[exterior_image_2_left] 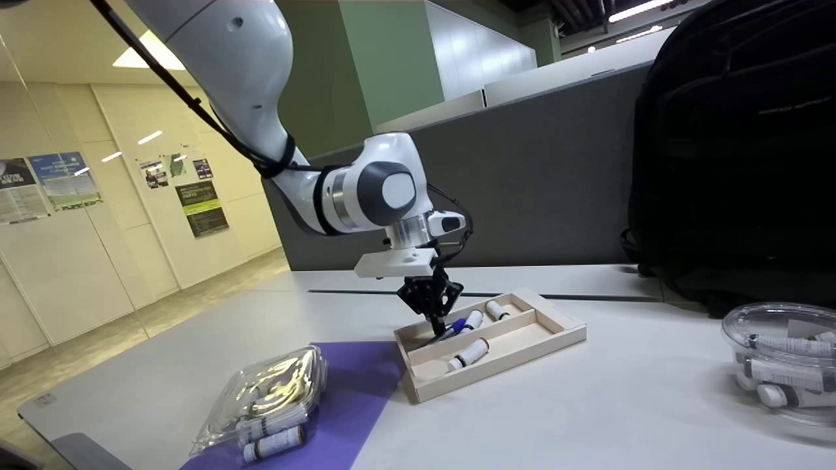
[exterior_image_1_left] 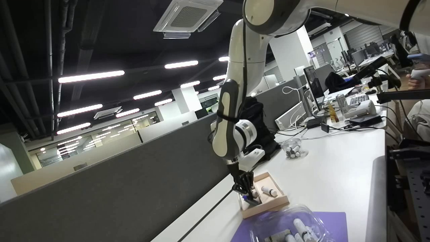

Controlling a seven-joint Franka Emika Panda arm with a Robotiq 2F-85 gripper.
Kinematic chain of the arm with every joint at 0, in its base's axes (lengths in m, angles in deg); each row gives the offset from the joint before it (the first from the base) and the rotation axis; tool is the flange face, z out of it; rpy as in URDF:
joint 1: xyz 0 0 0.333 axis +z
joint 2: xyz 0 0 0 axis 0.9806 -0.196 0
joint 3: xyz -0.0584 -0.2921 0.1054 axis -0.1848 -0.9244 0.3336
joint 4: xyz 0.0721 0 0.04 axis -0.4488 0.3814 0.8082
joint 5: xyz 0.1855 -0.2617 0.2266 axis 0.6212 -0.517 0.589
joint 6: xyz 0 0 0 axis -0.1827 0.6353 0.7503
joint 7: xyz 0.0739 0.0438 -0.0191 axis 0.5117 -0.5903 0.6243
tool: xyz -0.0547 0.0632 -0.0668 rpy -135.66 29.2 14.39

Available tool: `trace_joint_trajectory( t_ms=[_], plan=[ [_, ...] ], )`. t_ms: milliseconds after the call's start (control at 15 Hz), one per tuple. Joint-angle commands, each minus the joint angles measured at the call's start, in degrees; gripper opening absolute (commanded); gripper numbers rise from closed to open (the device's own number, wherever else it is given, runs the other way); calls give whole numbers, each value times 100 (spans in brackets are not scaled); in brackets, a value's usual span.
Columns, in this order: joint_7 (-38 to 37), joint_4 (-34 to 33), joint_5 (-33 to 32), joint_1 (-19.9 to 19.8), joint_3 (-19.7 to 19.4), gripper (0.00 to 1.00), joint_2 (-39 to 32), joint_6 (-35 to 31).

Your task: Put the marker on the purple mat

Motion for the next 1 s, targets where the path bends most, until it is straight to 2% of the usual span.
trace_joint_trajectory(
  t_ms=[0, 67, 133, 267, 867, 933],
  plan=[
    [-85, -110, -64, -39, -32, 0, -50, 106],
    [-82, -84, -61, -40, -28, 0, -15, 111],
    [-98, -79, -68, -31, -40, 25, -6, 118],
    [-133, -94, -76, -19, -69, 33, -27, 116],
    [-128, -170, -87, -35, -128, 95, -177, 124],
    [-117, -174, -88, -36, -122, 99, -193, 124]
  ],
)
